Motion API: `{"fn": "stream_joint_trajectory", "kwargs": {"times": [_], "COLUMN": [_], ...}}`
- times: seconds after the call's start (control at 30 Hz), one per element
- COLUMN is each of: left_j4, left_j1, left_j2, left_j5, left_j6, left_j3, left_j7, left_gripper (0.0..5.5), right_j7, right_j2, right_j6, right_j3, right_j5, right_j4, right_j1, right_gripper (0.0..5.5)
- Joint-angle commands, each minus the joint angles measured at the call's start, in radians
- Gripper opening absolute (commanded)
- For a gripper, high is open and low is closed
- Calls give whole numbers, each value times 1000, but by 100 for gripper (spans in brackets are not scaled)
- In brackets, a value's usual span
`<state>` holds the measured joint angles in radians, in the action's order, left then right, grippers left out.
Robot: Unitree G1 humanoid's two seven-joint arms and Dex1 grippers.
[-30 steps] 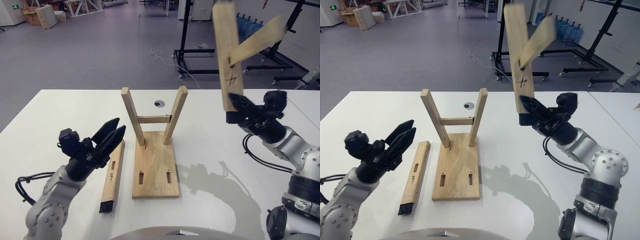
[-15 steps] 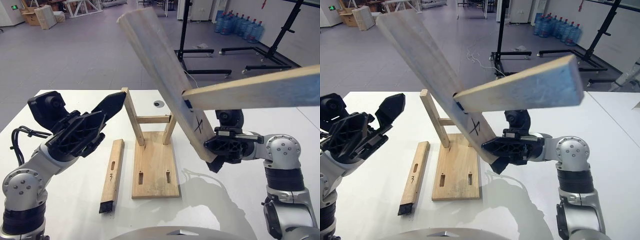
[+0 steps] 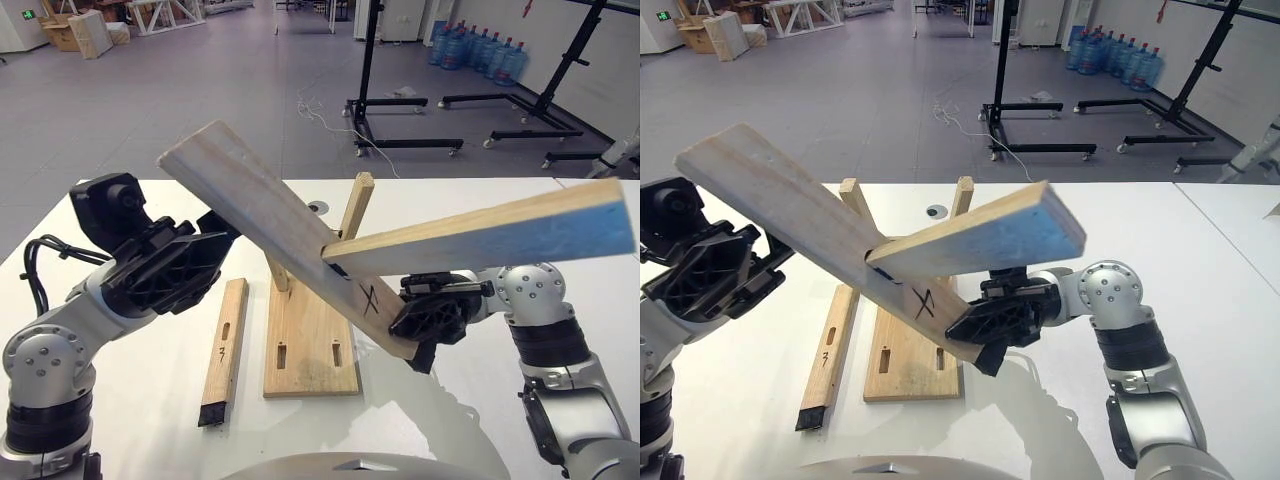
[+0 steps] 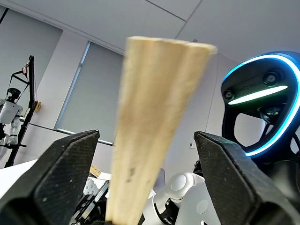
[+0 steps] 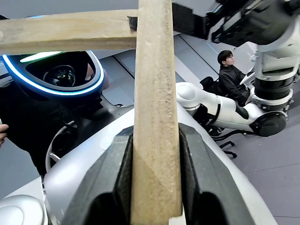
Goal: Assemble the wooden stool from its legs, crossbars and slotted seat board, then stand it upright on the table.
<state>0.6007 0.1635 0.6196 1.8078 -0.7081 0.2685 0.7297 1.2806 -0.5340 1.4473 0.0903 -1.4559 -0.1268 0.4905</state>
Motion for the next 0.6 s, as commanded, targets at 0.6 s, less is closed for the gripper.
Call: {"fn": "stream_joint_trajectory", "kwargs": {"times": [0.6], "left_j4": [43], "left_j1": [21], "left_j2": [-3], "left_j5": [-31], "left_j6": [28], "left_j3": [-2], "left_j7": [-21], "left_gripper": [330], "right_j7": [45], "right_j2": [36], "right_j6": [96], "right_j3": [36], "right_j5": [1], "right_j4": [49], "right_j1": [-1], "right_gripper": [103]}}
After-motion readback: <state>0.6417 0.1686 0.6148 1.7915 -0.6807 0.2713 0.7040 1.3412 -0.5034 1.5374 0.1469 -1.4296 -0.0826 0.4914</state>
